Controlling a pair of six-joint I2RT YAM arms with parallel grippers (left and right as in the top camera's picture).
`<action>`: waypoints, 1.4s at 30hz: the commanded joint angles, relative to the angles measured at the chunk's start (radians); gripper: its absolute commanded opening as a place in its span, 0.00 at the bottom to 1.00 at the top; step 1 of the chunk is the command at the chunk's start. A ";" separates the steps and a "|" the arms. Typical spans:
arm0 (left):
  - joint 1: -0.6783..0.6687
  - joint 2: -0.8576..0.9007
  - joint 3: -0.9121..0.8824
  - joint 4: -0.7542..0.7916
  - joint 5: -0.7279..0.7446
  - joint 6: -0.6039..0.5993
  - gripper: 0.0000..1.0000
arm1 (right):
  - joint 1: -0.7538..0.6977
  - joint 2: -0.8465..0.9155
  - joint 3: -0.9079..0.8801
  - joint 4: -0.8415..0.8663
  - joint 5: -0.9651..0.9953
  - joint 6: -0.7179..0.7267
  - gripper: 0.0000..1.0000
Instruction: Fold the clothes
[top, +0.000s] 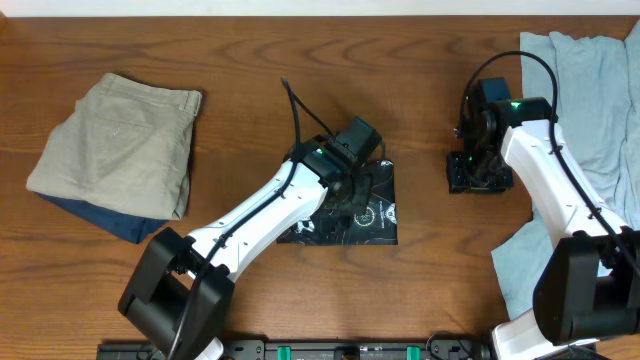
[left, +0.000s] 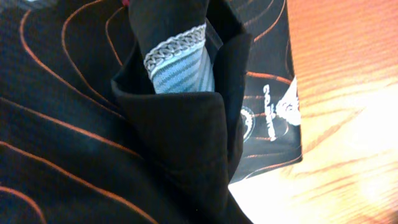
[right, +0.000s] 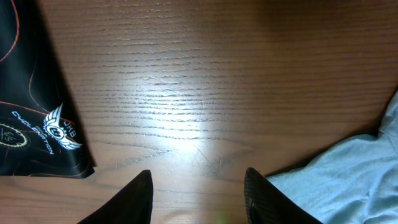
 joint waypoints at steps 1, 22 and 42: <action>-0.007 0.008 0.008 0.021 0.010 -0.096 0.31 | -0.016 -0.007 0.012 -0.001 0.003 0.010 0.45; 0.469 -0.183 0.010 -0.122 0.218 0.071 0.75 | 0.117 -0.005 0.012 0.128 -0.438 -0.221 0.49; 0.693 -0.185 -0.004 -0.245 0.218 0.068 0.76 | 0.477 0.176 0.012 0.442 -0.118 0.049 0.01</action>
